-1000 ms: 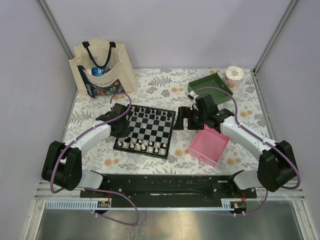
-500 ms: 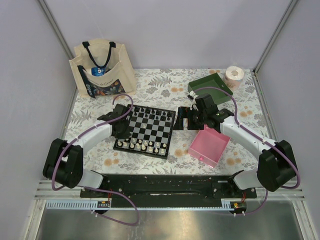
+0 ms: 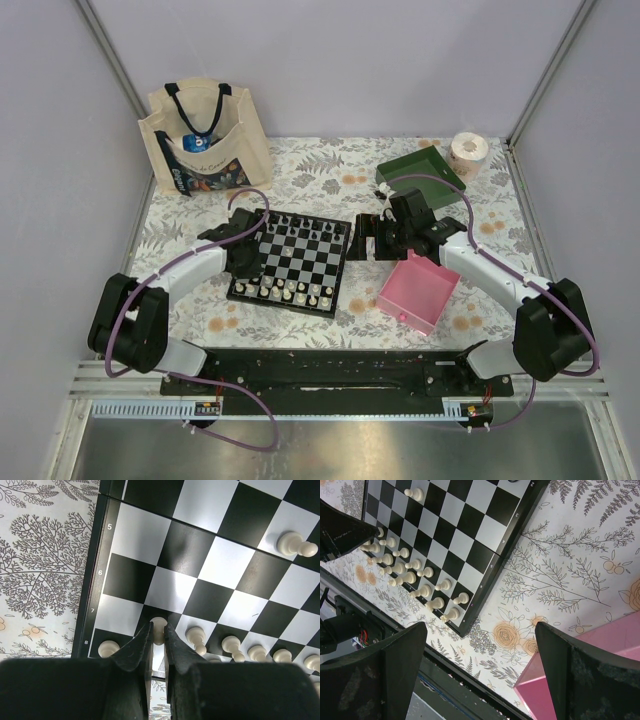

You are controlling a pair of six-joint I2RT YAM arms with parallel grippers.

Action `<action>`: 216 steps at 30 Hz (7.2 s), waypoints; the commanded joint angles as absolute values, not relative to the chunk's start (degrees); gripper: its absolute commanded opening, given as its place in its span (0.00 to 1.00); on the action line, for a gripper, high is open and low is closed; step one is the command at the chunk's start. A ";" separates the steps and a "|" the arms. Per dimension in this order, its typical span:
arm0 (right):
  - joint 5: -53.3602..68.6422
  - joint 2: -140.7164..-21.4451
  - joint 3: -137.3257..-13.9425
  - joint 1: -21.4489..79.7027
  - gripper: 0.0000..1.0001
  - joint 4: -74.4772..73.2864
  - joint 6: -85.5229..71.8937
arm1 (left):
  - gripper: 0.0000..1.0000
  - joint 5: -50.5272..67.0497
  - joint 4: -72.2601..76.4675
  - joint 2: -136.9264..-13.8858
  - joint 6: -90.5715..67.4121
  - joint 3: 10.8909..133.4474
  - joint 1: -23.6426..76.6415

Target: Set up the chess pieces on the board

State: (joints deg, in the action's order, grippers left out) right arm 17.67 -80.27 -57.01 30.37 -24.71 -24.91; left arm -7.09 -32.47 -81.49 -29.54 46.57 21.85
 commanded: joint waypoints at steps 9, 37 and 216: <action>18.46 -80.51 -59.24 30.59 1.00 -22.76 -24.79 | 0.41 -8.52 -33.05 -81.74 -29.62 47.99 22.32; 17.84 -78.84 -58.62 30.50 0.99 -22.32 -24.17 | 0.66 -5.10 -29.80 -85.42 -27.95 62.14 22.76; 18.72 -80.24 -59.94 30.50 0.99 -23.82 -23.38 | 0.00 -18.20 -36.56 -76.90 -36.04 48.95 18.63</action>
State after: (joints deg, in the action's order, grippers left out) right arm 17.69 -80.36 -57.74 30.37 -24.29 -23.86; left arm -16.93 -37.80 -75.99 -36.67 46.04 19.11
